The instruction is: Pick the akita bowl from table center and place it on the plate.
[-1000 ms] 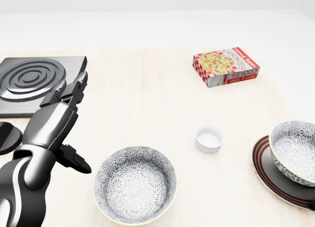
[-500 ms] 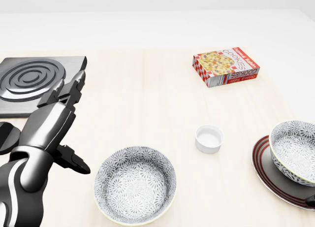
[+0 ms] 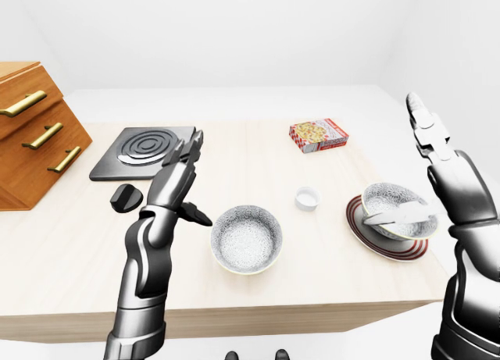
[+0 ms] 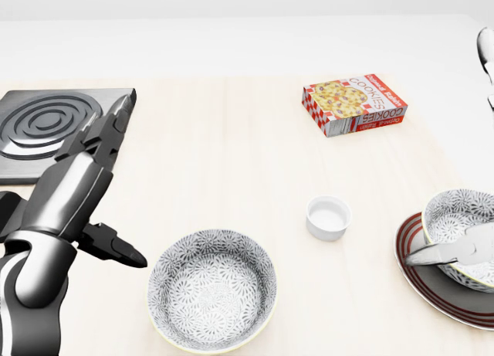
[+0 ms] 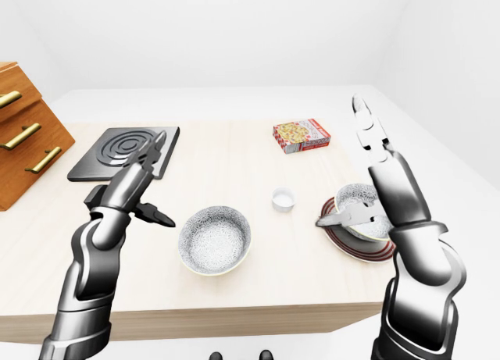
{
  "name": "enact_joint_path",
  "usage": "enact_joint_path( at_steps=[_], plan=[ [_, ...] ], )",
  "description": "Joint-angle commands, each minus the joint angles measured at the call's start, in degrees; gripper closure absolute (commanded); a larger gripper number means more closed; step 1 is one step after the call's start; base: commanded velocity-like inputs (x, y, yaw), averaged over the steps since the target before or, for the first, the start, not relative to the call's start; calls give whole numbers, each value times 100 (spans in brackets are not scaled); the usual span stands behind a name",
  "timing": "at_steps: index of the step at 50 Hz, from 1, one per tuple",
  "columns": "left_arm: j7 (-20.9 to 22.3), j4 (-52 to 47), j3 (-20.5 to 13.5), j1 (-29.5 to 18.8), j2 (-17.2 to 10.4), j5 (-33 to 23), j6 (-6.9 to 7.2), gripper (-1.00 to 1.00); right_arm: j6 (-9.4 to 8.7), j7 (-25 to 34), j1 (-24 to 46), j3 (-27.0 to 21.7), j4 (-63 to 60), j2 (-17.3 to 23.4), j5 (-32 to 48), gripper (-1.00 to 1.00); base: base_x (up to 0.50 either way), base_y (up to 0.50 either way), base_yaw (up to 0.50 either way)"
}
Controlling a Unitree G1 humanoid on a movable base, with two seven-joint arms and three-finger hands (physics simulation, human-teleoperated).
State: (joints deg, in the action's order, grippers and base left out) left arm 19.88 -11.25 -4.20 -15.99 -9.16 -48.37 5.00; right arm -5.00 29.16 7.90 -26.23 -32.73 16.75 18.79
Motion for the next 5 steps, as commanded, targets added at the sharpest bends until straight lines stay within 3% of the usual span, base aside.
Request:
enact_joint_path(
  at_steps=[1, 5],
  plan=[
    [-114, -134, -9, -20, 43, 346, 0, -100, 0, -419, 130, 458, -224, -179, -790, -100, 0, 0, 0],
    [-131, -238, 20, 43, 57, 372, 0, -100, 0, -467, 8, 506, -227, -276, -945, -100, 0, 0, 0]
  ],
)
